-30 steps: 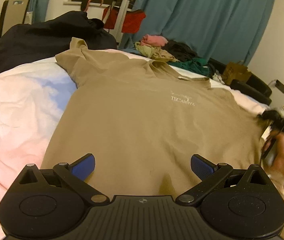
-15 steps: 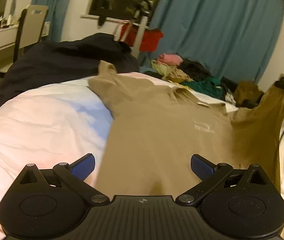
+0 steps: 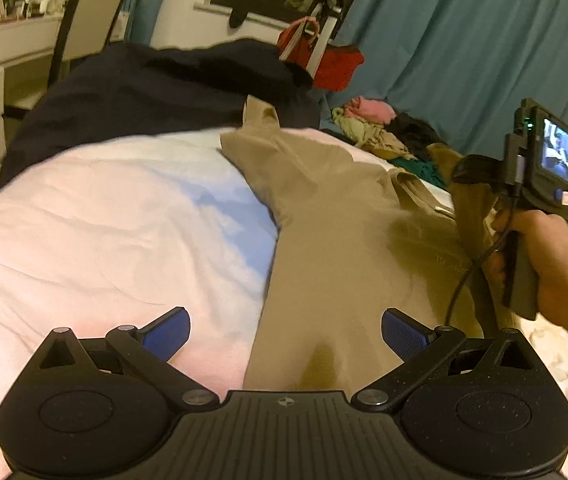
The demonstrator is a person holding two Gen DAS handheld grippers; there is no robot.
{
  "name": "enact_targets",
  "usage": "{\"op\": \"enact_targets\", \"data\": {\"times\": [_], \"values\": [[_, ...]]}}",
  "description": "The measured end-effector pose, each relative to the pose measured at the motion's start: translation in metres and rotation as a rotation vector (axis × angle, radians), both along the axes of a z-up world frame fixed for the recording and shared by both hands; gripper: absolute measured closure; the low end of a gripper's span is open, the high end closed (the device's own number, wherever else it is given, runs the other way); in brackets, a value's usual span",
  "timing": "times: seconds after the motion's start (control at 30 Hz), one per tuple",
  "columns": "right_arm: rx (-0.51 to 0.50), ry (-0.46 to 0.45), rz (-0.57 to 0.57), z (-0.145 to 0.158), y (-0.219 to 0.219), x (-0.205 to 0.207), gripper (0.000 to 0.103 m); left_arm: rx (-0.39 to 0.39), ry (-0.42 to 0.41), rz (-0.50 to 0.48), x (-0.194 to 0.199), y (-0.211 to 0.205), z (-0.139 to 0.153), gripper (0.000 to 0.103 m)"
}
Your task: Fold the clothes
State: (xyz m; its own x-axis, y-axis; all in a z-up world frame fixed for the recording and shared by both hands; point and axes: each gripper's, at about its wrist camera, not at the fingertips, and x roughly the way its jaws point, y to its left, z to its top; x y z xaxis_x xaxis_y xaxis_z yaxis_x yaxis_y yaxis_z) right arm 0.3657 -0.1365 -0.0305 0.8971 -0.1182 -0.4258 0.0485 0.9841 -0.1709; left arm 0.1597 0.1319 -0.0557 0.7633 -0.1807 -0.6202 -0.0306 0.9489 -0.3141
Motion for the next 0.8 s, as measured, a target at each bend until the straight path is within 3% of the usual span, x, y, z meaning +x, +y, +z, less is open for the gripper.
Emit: {"op": "enact_targets", "data": {"times": [0.07,0.13,0.17,0.2,0.23,0.27,0.47,0.63,0.8], "values": [[0.042,0.025,0.021,-0.003,0.001,0.001,0.093,-0.002,0.012,-0.013,0.004,-0.001,-0.007,0.000],[0.109,0.048,0.052,-0.002,-0.001,-0.006,0.074,0.004,0.013,-0.022,0.006,-0.005,-0.012,0.000],[0.145,0.051,0.070,-0.001,-0.002,-0.013,0.037,0.003,0.016,-0.032,0.007,-0.007,-0.014,0.000],[0.171,0.038,0.082,0.001,-0.002,-0.023,0.008,0.005,0.017,-0.044,0.007,-0.009,-0.015,0.000],[0.193,0.019,0.093,0.003,-0.001,-0.033,0.004,0.007,0.017,-0.055,0.006,-0.012,-0.015,0.000],[0.197,0.008,0.102,0.007,0.000,-0.049,0.000,0.014,0.008,-0.061,0.005,-0.014,-0.014,0.000],[0.197,-0.040,0.143,0.033,-0.003,-0.160,0.000,0.044,-0.039,-0.086,-0.011,-0.025,-0.007,0.000],[0.375,-0.067,0.116,0.058,-0.041,-0.276,0.000,0.053,-0.044,-0.126,-0.029,-0.039,-0.001,0.000],[0.510,-0.099,0.021,0.057,-0.103,-0.361,0.000,-0.005,-0.043,-0.249,-0.054,-0.067,0.005,0.000]]}}
